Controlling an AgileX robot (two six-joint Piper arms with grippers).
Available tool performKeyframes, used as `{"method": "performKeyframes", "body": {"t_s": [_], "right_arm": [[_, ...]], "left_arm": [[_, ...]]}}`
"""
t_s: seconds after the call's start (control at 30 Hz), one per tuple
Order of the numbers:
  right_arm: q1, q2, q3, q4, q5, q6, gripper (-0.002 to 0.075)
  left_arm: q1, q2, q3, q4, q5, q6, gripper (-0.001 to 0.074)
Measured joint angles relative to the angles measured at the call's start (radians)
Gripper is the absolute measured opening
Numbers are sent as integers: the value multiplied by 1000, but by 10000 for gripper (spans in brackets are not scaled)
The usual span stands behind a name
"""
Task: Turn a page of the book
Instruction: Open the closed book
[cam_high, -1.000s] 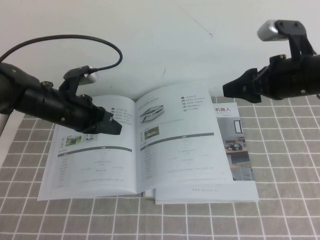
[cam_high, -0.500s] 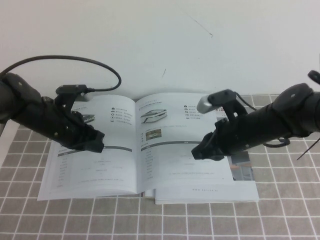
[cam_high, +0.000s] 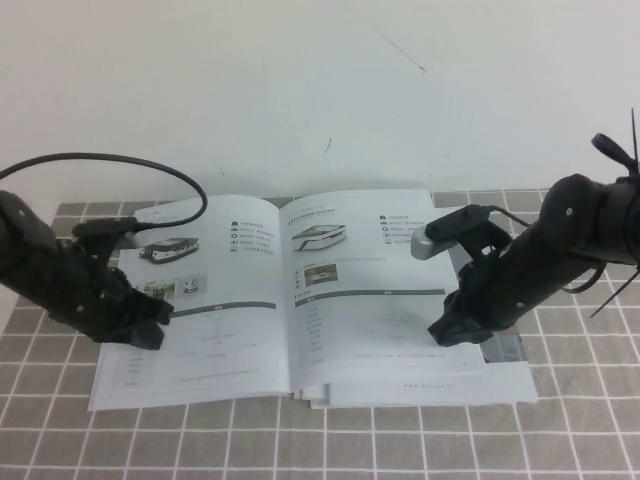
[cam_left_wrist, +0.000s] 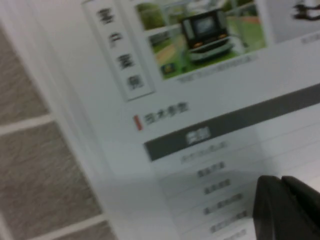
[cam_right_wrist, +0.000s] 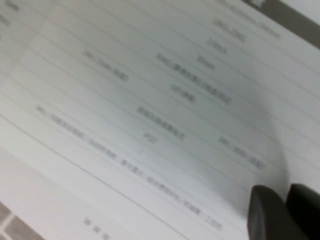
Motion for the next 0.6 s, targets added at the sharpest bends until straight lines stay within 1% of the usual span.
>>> {"method": "performKeyframes", "body": {"t_s": [0.1, 0.2, 0.27, 0.4, 0.6], "right_arm": [[-4, -41, 11, -86, 7, 36, 90], [-6, -135, 15, -110, 4, 42, 90], [-6, -220, 15, -115, 1, 44, 90], [-6, -395, 17, -117, 1, 32, 90], [-6, -707, 17, -120, 4, 26, 90]], "left_arm": [[49, -5, 1, 14, 18, -37, -4], [98, -42, 1, -2, 39, -45, -4], [109, -93, 1, -23, 41, -32, -4], [111, -254, 1, -68, 52, 4, -4], [111, -559, 3, -77, 75, 11, -4]]}}
